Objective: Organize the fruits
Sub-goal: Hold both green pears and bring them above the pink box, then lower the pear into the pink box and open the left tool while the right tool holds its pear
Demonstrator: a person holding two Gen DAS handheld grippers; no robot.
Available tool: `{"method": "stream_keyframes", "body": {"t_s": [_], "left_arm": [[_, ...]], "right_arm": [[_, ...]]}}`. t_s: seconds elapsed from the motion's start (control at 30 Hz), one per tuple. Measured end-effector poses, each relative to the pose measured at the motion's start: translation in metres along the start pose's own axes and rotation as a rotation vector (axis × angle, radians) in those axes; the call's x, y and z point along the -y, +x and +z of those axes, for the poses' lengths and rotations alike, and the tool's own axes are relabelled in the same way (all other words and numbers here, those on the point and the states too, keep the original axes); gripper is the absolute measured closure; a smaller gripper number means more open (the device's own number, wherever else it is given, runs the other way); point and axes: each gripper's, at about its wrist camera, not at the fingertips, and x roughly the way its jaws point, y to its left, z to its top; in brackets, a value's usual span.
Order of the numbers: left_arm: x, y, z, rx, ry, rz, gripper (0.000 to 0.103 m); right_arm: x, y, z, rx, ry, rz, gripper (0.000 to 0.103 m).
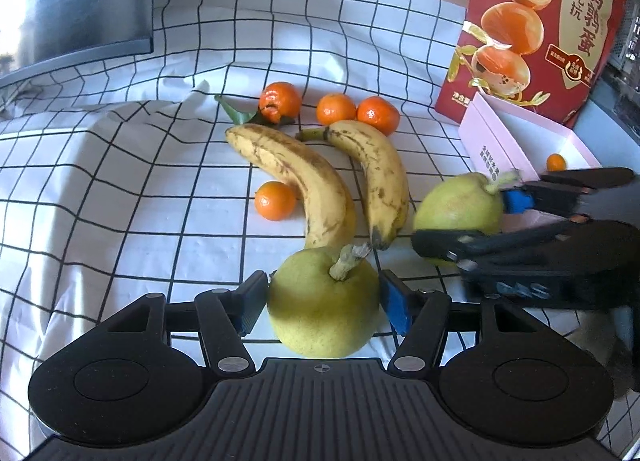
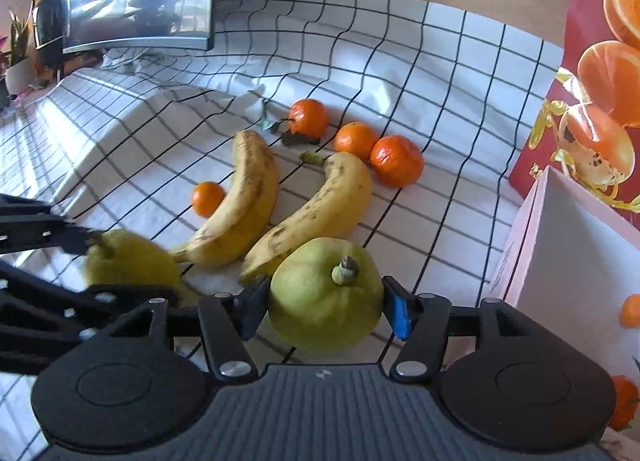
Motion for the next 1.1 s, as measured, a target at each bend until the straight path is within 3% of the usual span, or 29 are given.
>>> {"method": "stream_keyframes", "body": {"t_s": [0.07,0.13,0.27,0.63,0.87,1.1], "left_arm": [[-0.003,0.0,0.0,0.001,-0.005,-0.021,0.035],[-0.002,0.003,-0.001,-0.009,0.005,-0.016,0.037],[0.003,0.005,-0.001,-0.009,0.043,-0.003,0.036],[0.01,-0.001,0.001,-0.065,0.128,-0.022,0.037],[0.043,-0.015,0.011,-0.063,0.2,-0.087,0.037],[0.105,-0.038,0.057,0.014,0.334,-0.197,0.037]], "right_arm": [[-0.002,-0.013,-0.002,0.01,0.01,0.017,0.043],[-0.003,-0.028,-0.006,0.02,0.009,-0.02,0.043],[0.009,-0.064,-0.022,0.023,0.072,0.024,0.043],[0.044,-0.128,-0.071,-0.025,0.182,-0.082,0.043],[0.074,-0.152,-0.092,-0.026,0.283,-0.138,0.043],[0.09,-0.175,-0.101,0.011,0.33,-0.152,0.043]]}}
